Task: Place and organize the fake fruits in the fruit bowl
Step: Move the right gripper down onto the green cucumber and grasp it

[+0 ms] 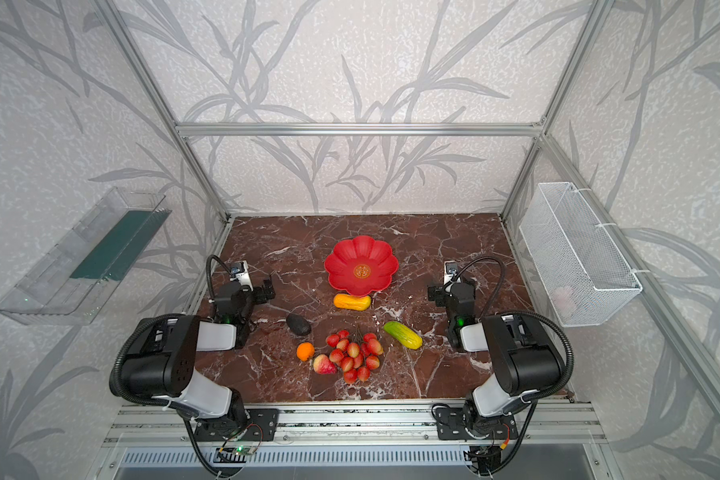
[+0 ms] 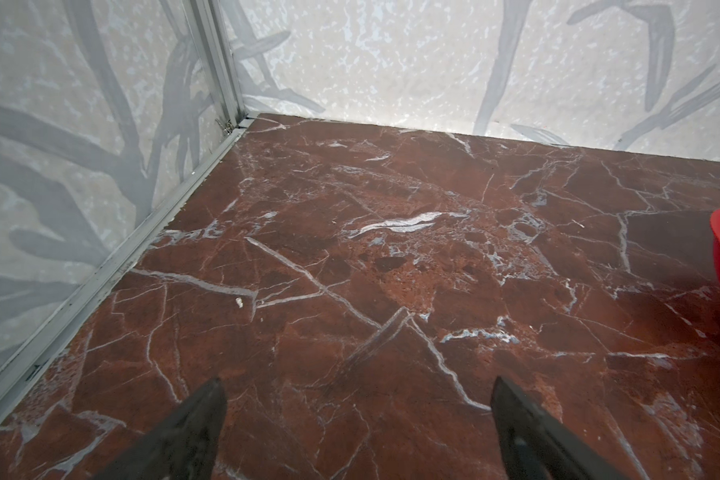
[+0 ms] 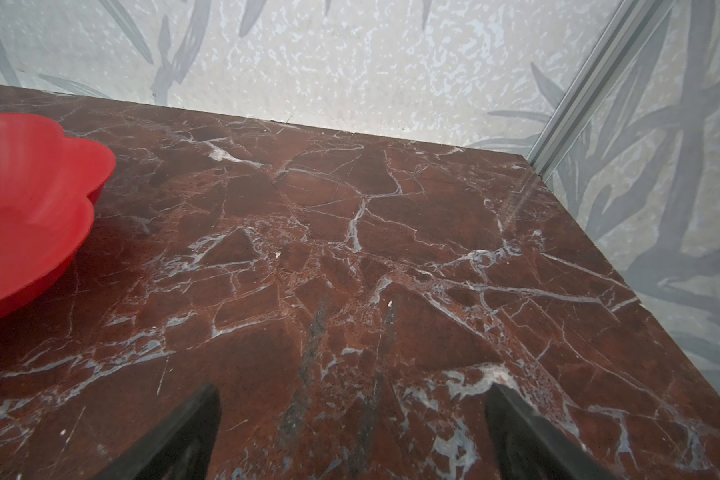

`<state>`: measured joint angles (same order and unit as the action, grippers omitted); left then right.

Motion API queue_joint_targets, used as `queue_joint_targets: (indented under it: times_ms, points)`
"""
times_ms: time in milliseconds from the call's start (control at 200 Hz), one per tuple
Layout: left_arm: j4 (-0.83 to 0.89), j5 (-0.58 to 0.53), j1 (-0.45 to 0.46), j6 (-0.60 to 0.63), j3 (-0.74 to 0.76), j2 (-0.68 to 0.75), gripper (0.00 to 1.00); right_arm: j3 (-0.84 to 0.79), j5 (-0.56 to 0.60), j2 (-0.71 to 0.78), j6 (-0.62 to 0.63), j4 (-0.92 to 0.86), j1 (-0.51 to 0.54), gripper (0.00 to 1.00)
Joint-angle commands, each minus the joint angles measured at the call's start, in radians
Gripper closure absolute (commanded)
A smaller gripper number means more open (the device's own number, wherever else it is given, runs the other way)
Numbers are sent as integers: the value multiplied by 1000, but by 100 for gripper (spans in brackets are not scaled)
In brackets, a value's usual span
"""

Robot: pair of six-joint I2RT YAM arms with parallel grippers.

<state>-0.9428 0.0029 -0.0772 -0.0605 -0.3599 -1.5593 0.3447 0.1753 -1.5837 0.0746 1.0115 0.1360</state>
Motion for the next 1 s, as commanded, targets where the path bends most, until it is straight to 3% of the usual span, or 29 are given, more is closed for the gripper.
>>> queue_joint_targets:
  times_ms: [0, 100, 165, 210, 255, 315, 360, 465, 535, 605, 720, 790, 895, 995]
  points:
    - [4, 22, 3, 24, -17, -4, 1, 12, 15, -7, -12, 9, -4, 1]
    - [-41, -14, 3, 10, 17, 36, 1, 4, 71, 48, -16, -13, 6, 1]
    - [4, -12, 8, 18, 39, 136, 1, 70, 109, 168, -11, -228, 24, 1]
    - [129, -31, 21, 28, 26, 231, 1, 167, 127, 246, -64, -495, 31, 1]
    - [309, -117, 50, -22, -17, 337, 1, 257, 106, 304, -162, -689, 30, 1]
    - [535, -159, 55, -191, -87, 459, 1, 326, 19, 352, -252, -793, 30, 1]
    - [604, -98, 54, -255, -114, 533, 1, 347, -48, 381, -331, -834, 27, 1]
    - [409, 88, 54, -404, -39, 669, 1, 315, -297, 449, -319, -850, 14, 1]
    - [240, 117, 49, -581, 36, 725, 1, 308, -383, 486, -345, -906, 17, 1]
    - [253, 176, 40, -668, 30, 770, 1, 335, -425, 502, -352, -1048, 37, 4]
    - [575, 295, 34, -675, -110, 810, 1, 369, -413, 498, -313, -1317, 130, 5]
    - [661, 337, 33, -647, -151, 822, 1, 371, -360, 487, -293, -1425, 214, 5]
    - [661, 313, 31, -623, -118, 870, 1, 334, -280, 475, -312, -1460, 349, 5]
    - [793, 317, 30, -580, -165, 899, 1, 308, -238, 444, -339, -1449, 424, 6]
